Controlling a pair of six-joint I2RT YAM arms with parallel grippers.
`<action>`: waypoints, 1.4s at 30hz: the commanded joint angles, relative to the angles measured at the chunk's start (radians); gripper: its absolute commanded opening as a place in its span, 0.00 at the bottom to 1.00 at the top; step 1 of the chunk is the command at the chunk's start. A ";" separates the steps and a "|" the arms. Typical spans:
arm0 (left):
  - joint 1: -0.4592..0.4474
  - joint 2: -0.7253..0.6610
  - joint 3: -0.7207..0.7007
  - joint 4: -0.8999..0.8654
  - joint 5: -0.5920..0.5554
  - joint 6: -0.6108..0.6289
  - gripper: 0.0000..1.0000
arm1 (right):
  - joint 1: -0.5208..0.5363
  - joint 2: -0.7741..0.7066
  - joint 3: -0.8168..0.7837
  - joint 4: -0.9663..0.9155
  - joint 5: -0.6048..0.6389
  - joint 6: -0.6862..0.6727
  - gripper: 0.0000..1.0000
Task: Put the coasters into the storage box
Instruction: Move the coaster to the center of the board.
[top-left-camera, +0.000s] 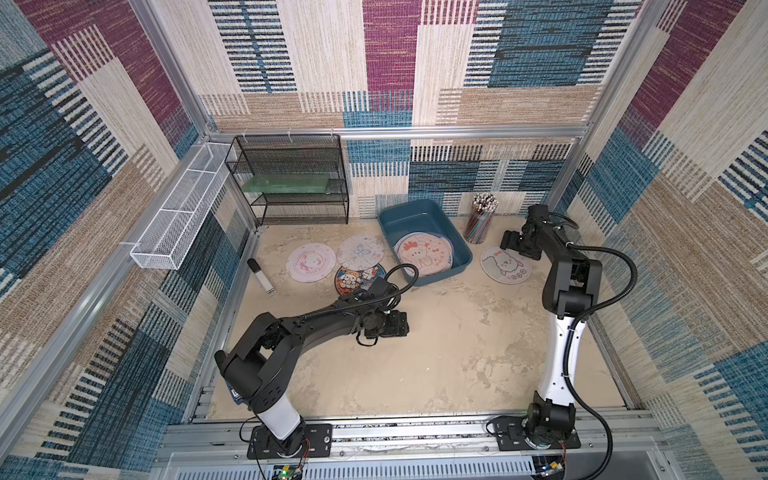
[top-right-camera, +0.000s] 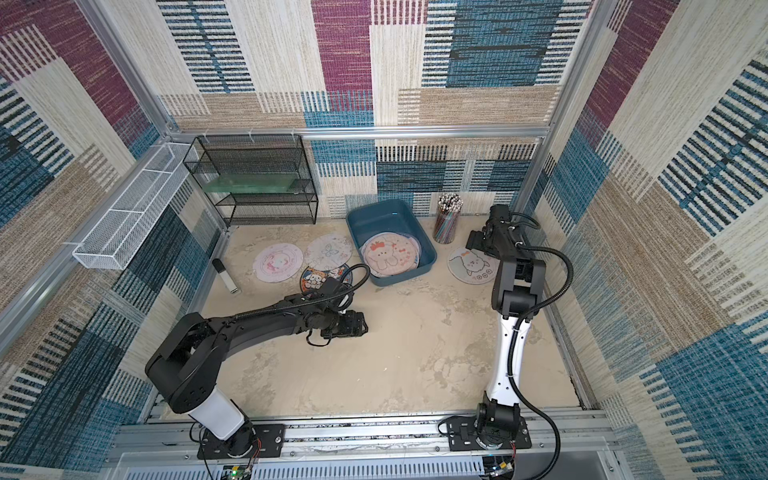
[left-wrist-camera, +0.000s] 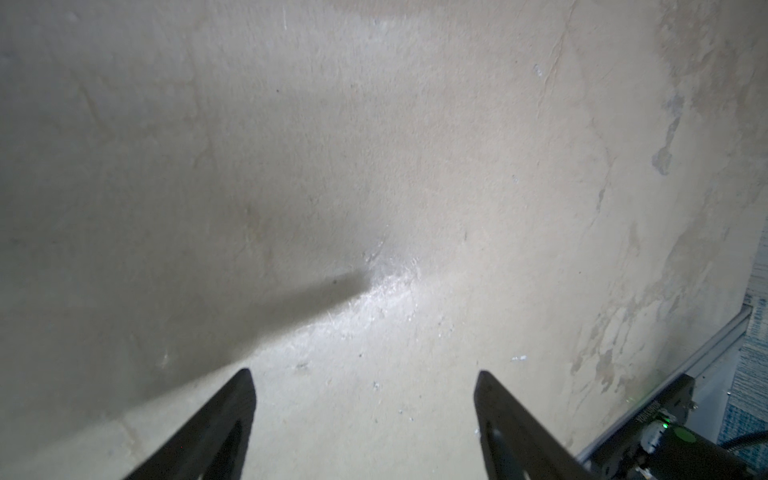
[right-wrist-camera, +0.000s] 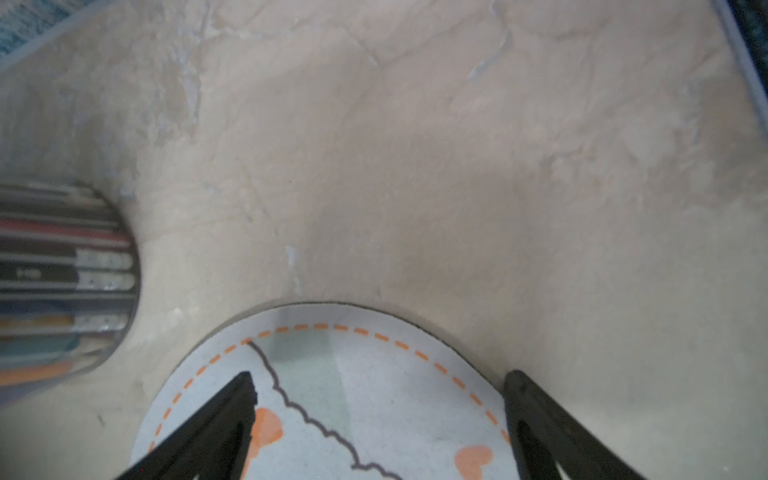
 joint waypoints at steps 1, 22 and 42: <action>0.004 -0.015 -0.011 0.016 0.011 0.024 0.82 | 0.017 -0.009 -0.074 -0.217 -0.153 0.008 0.95; 0.024 -0.025 -0.025 0.030 0.036 0.049 0.82 | -0.013 -0.329 -0.563 -0.154 -0.182 0.069 0.97; 0.030 0.000 0.003 0.026 0.044 0.051 0.82 | -0.009 -0.286 -0.586 -0.146 -0.261 0.034 0.82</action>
